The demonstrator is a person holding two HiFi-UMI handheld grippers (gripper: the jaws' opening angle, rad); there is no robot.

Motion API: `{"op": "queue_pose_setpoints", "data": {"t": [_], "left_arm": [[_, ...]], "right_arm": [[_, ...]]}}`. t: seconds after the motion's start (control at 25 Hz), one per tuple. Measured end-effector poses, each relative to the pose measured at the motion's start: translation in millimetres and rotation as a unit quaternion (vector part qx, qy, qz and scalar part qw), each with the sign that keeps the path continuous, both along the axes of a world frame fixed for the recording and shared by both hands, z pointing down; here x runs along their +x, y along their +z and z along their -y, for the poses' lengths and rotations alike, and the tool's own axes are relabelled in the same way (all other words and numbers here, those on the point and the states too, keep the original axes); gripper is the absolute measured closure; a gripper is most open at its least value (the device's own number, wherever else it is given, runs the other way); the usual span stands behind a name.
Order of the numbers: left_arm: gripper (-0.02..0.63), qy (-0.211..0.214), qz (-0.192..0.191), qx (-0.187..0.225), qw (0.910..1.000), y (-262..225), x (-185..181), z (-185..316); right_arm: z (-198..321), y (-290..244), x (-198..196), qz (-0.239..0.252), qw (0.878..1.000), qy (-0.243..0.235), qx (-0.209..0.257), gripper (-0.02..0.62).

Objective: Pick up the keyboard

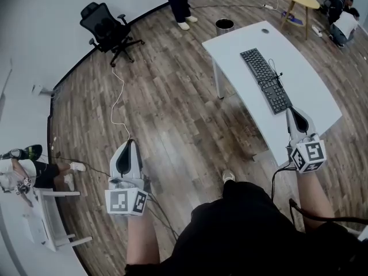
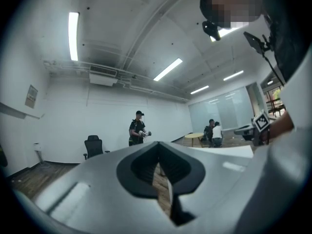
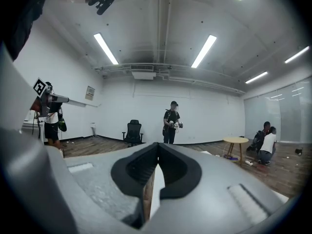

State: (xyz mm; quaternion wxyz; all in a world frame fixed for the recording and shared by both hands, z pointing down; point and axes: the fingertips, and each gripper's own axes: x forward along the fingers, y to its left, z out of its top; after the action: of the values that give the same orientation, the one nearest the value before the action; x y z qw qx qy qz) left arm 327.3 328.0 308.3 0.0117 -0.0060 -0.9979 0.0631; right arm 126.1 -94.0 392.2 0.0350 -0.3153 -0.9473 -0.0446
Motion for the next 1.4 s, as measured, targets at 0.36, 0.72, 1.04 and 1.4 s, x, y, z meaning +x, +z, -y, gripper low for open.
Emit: {"op": "queue_pose_setpoints", "data": {"t": [0.36, 0.72, 1.04, 1.4], "left_arm": [[0.602, 0.034, -0.029, -0.015, 0.9989, -0.1, -99.0, 3.2], [0.602, 0.091, -0.014, -0.018, 0.9956, 20.1, -201.3, 7.9], [0.602, 0.173, 0.002, -0.015, 0.9847, 20.6, -352.7, -14.9], [0.603, 0.329, -0.023, -0.006, 0.9442, 25.8, -530.6, 26.7]], "right_arm": [[1.8, 27.4, -73.1, -0.023, 0.999, 0.033, -0.031, 0.594], [37.0, 48.6, -113.7, -0.024, 0.994, 0.107, -0.023, 0.594], [40.2, 46.4, -174.6, -0.003, 0.978, 0.204, -0.029, 0.594], [43.6, 53.6, -206.6, -0.045, 0.943, 0.328, 0.001, 0.594]]}}
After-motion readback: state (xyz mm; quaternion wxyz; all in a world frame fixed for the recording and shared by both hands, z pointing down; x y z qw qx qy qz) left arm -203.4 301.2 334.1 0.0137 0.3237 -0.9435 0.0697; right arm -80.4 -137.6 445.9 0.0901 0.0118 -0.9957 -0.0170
